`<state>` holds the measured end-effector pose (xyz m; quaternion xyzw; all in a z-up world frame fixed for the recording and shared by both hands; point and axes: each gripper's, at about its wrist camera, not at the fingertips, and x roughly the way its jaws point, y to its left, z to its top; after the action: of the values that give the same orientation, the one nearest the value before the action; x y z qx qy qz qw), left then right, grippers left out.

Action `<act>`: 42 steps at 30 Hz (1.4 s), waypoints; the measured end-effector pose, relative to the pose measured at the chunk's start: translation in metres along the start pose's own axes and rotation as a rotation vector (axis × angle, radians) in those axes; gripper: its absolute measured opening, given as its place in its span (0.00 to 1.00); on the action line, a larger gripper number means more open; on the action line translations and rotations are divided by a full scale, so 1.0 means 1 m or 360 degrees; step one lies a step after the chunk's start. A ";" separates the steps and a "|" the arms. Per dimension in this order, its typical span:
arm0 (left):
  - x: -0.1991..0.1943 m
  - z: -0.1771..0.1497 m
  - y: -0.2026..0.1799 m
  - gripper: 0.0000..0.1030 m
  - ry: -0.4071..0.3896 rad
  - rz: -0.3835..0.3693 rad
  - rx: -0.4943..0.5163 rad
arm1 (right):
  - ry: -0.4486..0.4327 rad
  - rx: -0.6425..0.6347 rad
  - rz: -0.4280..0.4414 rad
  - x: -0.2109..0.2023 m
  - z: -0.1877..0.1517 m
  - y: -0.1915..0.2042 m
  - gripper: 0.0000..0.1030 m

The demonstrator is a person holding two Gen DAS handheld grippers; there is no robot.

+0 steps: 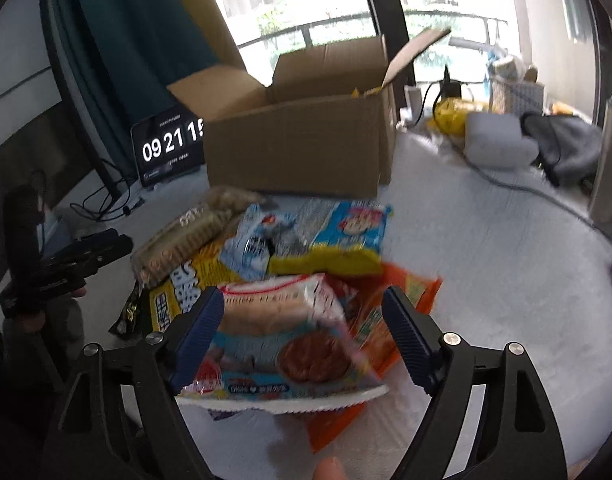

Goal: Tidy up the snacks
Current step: 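Grasp the red-white shrimp-chip bag with the right tool while the left tool grasps the bread loaf bag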

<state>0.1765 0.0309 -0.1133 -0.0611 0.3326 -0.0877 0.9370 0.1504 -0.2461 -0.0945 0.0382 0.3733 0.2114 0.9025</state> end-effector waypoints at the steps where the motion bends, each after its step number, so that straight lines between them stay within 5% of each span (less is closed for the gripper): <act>1: 0.004 -0.002 -0.001 0.92 0.0016 0.0000 -0.0001 | 0.0013 0.0001 0.0006 0.002 -0.001 0.000 0.82; 21: 0.054 -0.007 -0.008 0.92 0.0148 0.0110 0.0135 | 0.0189 -0.0050 0.0097 0.055 -0.027 0.018 0.82; 24: 0.054 -0.007 -0.009 0.91 0.0140 0.0099 0.0140 | 0.0194 -0.0054 0.0121 0.056 -0.027 0.021 0.70; 29: 0.050 -0.008 -0.010 0.82 0.0111 0.0078 0.0167 | 0.0163 -0.0094 0.0076 0.051 -0.026 0.026 0.59; 42: 0.022 -0.002 -0.016 0.80 0.0032 0.0021 0.0136 | -0.0057 -0.0193 -0.0165 0.007 -0.010 0.023 0.57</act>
<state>0.1899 0.0104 -0.1254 -0.0178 0.3384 -0.0961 0.9359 0.1401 -0.2234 -0.1016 -0.0321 0.3452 0.1858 0.9194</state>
